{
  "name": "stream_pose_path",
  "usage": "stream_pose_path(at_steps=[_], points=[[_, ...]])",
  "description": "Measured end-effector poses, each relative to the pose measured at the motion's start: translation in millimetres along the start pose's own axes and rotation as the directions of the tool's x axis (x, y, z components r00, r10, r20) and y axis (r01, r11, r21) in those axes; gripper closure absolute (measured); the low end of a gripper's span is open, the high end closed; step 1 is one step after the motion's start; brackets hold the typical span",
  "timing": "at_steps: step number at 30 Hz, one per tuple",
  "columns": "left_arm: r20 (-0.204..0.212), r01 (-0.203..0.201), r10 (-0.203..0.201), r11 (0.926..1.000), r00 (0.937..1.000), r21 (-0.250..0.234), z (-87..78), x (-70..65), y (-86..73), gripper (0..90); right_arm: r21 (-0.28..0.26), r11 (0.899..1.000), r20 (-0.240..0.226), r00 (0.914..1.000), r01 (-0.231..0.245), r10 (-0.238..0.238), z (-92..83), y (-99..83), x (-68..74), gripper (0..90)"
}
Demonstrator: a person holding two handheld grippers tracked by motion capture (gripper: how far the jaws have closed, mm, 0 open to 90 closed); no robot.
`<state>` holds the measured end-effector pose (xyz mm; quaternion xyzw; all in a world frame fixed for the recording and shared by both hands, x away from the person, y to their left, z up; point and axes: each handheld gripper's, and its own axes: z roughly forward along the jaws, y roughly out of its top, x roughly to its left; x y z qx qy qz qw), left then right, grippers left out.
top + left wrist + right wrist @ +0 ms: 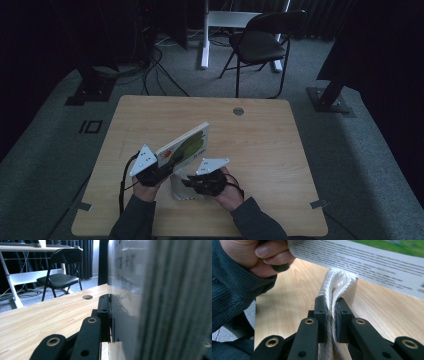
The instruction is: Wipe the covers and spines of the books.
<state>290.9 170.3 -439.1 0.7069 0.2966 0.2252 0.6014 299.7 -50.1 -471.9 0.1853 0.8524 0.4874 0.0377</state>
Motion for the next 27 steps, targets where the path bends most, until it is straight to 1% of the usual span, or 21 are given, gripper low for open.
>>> stream_pose_path(at_steps=[4,7,10,14,18,21,26,27], points=[[-0.004,-0.002,0.002,1.0000,1.0000,-0.001,-1.2,0.4,0.6,77.7,-0.002,1.000,0.015,0.9998,-0.012,0.012,-3.9,-2.7,-5.0,82.4],[-0.005,0.000,0.000,1.0000,1.0000,-0.003,-1.6,0.4,0.8,77.7,-0.002,1.000,0.019,0.9997,-0.016,0.016,-4.9,-3.4,-6.0,82.5],[-0.008,0.000,0.000,1.0000,1.0000,-0.004,-2.5,1.2,0.8,77.7,-0.005,1.000,0.039,0.9988,-0.028,0.028,-10.3,-6.4,-11.4,82.5],[-0.010,-0.002,0.002,1.0000,1.0000,-0.005,-3.7,2.2,1.1,77.7,-0.009,0.999,0.051,0.9981,-0.034,0.034,-14.8,-6.4,-14.5,82.4],[-0.011,-0.003,0.003,1.0000,0.9999,-0.005,-4.2,2.3,1.2,77.7,-0.009,0.999,0.056,0.9979,-0.031,0.031,-16.2,-6.5,-15.9,82.4],[-0.012,-0.006,0.006,1.0000,0.9999,-0.004,-4.7,2.5,1.2,77.7,0.001,1.000,0.073,0.9970,-0.024,0.024,-17.7,-6.8,-16.6,82.4],[-0.014,-0.007,0.007,1.0000,0.9999,-0.004,-5.1,2.6,1.0,77.7,0.001,1.000,0.092,0.9954,-0.026,0.026,-21.6,-6.8,-19.3,82.4],[-0.014,-0.007,0.007,1.0000,0.9999,-0.003,-5.1,2.8,0.8,77.7,-0.003,1.000,0.101,0.9946,-0.026,0.026,-24.0,-6.9,-21.6,82.4]])
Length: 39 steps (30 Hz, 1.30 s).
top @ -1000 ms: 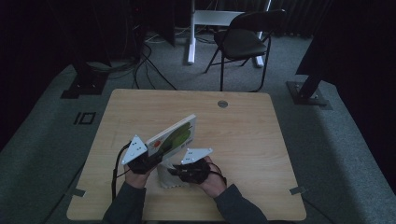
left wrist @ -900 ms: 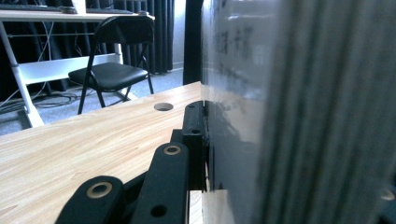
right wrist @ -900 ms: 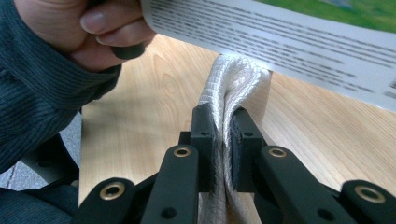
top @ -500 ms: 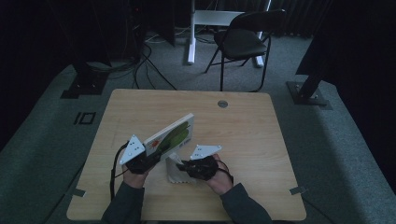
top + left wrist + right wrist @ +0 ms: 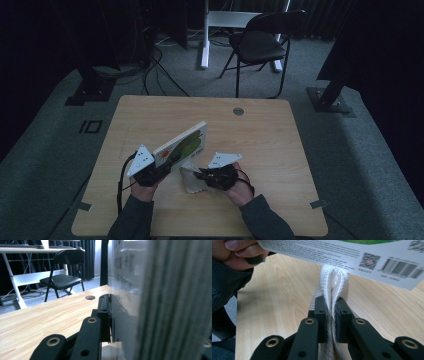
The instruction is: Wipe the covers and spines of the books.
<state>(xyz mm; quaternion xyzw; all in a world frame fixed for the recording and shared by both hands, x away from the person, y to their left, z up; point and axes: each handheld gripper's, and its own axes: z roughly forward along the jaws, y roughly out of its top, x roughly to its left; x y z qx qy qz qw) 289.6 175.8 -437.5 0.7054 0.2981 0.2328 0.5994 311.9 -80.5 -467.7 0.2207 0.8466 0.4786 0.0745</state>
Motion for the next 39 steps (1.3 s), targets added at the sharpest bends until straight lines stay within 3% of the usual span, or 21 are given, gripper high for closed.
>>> stream_pose_path(at_steps=[39], points=[[-0.050,-0.004,0.003,0.9998,0.9987,-0.018,-12.4,8.4,3.5,77.7,-0.034,0.997,0.093,0.9934,-0.064,0.067,-35.1,-13.7,-27.3,82.4]])
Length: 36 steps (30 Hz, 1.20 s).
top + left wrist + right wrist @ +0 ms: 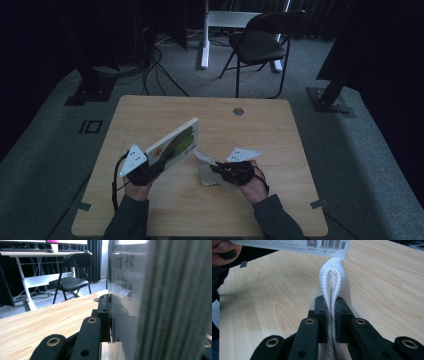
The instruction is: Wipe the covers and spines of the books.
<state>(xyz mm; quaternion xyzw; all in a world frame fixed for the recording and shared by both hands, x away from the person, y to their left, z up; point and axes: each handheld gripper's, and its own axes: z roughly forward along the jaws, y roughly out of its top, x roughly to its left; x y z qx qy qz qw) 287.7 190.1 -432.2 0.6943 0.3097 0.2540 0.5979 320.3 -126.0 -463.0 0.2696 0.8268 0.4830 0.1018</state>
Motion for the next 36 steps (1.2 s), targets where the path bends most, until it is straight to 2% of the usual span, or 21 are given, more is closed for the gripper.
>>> stream_pose_path(at_steps=[9,20,36], points=[[-0.016,-0.023,0.023,0.9996,0.9996,0.016,1.8,-2.0,-1.2,77.7,-0.021,1.000,0.024,0.9996,-0.011,0.011,-9.0,2.8,-5.6,82.4],[-0.024,-0.063,0.064,0.9972,0.9977,0.040,7.2,-7.5,-3.8,77.7,-0.040,0.999,0.048,0.9987,0.017,-0.015,-17.1,18.5,-9.4,82.4],[-0.015,-0.073,0.074,0.9960,0.9972,0.052,12.0,-12.0,-5.7,77.7,-0.054,0.998,0.068,0.9973,0.031,-0.027,-26.5,30.3,-16.5,82.4]])
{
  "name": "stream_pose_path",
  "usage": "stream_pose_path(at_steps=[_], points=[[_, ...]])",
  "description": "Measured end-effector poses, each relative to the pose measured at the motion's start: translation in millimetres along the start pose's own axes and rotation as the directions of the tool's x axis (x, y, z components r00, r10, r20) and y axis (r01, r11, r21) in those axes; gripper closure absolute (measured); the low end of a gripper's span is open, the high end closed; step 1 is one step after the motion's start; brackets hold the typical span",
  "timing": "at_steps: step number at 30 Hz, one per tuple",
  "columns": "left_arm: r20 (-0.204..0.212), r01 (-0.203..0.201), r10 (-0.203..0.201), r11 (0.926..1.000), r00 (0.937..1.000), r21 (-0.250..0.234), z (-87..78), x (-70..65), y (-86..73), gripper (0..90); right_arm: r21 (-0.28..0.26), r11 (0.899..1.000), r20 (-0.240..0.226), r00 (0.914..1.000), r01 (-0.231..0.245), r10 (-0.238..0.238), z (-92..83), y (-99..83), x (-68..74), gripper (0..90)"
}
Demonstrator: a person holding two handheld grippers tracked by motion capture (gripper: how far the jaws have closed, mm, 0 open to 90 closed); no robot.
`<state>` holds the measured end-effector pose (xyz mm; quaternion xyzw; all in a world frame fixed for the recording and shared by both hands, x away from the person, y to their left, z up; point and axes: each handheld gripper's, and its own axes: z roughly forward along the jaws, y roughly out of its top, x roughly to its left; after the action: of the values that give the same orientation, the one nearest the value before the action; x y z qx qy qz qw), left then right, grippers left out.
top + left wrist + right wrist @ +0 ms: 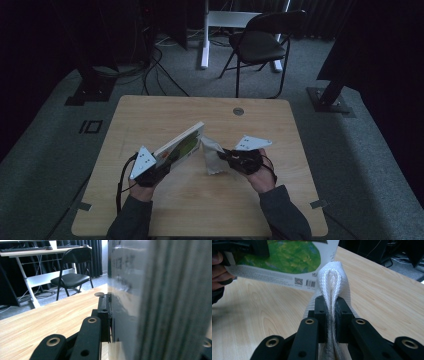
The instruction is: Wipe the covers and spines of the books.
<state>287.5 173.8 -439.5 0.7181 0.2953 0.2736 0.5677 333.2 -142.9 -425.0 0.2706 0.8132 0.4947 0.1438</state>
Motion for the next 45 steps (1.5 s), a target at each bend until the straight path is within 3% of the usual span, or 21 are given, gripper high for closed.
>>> stream_pose_path(at_steps=[20,41,45], points=[[0.002,-0.056,0.056,0.9978,0.9984,0.034,7.7,-10.0,-2.9,77.7,-0.014,1.000,0.043,0.9991,0.008,-0.008,-13.3,9.7,-10.8,82.5],[-0.014,-0.140,0.141,0.9887,0.9900,0.054,15.1,-28.3,-6.3,77.7,-0.024,0.999,0.076,0.9968,0.027,-0.025,-21.7,21.7,-19.4,82.5],[-0.027,-0.167,0.169,0.9844,0.9853,0.055,16.2,-33.1,-6.8,77.7,-0.026,0.999,0.083,0.9959,0.039,-0.036,-23.6,26.4,-20.9,82.5]])
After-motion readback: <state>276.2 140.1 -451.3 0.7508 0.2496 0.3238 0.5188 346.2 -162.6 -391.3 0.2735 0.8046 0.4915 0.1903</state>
